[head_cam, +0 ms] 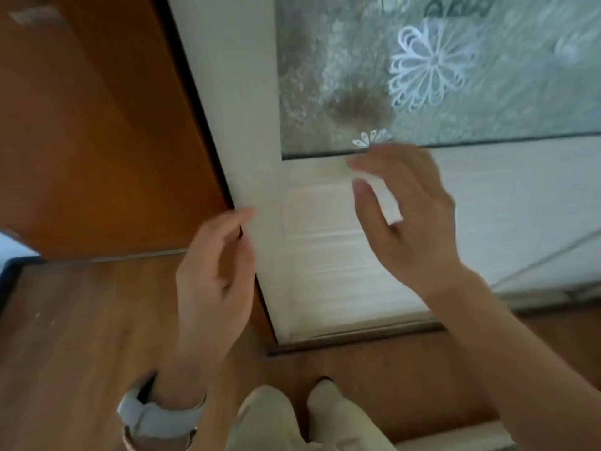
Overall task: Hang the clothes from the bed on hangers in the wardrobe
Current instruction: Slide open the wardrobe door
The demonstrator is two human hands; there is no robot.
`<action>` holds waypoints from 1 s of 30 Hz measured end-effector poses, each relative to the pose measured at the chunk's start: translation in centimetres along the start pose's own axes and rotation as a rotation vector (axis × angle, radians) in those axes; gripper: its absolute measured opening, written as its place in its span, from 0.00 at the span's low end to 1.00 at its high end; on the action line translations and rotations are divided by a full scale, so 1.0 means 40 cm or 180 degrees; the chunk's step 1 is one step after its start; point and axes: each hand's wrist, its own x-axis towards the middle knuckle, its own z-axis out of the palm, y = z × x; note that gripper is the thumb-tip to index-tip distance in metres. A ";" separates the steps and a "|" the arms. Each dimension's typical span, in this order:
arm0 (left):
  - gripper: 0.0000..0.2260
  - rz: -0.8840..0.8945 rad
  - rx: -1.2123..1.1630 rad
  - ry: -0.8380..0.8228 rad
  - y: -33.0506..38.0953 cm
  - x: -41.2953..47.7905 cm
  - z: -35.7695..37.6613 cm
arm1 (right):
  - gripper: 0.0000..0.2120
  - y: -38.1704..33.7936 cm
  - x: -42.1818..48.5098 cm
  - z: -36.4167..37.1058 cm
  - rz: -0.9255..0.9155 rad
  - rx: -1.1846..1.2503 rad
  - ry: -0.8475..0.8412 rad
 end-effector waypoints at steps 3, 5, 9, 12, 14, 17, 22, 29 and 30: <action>0.18 0.0571 0.0328 0.0608 0.066 0.058 0.019 | 0.13 -0.036 0.129 0.019 -0.0981 -0.0189 0.0541; 0.21 0.0715 0.0490 0.0694 0.084 0.085 0.043 | 0.17 -0.045 0.187 0.055 -0.1261 -0.0452 0.0667; 0.29 0.0377 0.0377 0.0668 0.098 0.103 0.087 | 0.21 -0.017 0.206 0.078 -0.1271 -0.1020 0.0630; 0.32 0.0183 0.0208 0.0941 0.118 0.113 0.110 | 0.21 -0.010 0.210 0.075 -0.1270 -0.1038 0.0570; 0.33 0.0015 -0.0035 0.1160 0.129 0.121 0.110 | 0.21 -0.008 0.208 0.069 -0.1239 -0.1014 0.0527; 0.35 -0.0080 -0.0255 0.1285 0.137 0.140 0.113 | 0.21 0.010 0.207 0.059 -0.1269 -0.1069 0.0510; 0.35 0.0024 -0.0498 0.1083 0.160 0.155 0.142 | 0.22 0.061 0.197 0.027 -0.1225 -0.1065 0.0614; 0.32 0.0524 -0.0815 0.0207 0.211 0.155 0.250 | 0.23 0.131 0.176 -0.084 -0.0754 -0.0978 0.1188; 0.32 0.0595 -0.0891 0.0014 0.222 0.157 0.270 | 0.24 0.142 0.177 -0.106 -0.0638 -0.0981 0.1252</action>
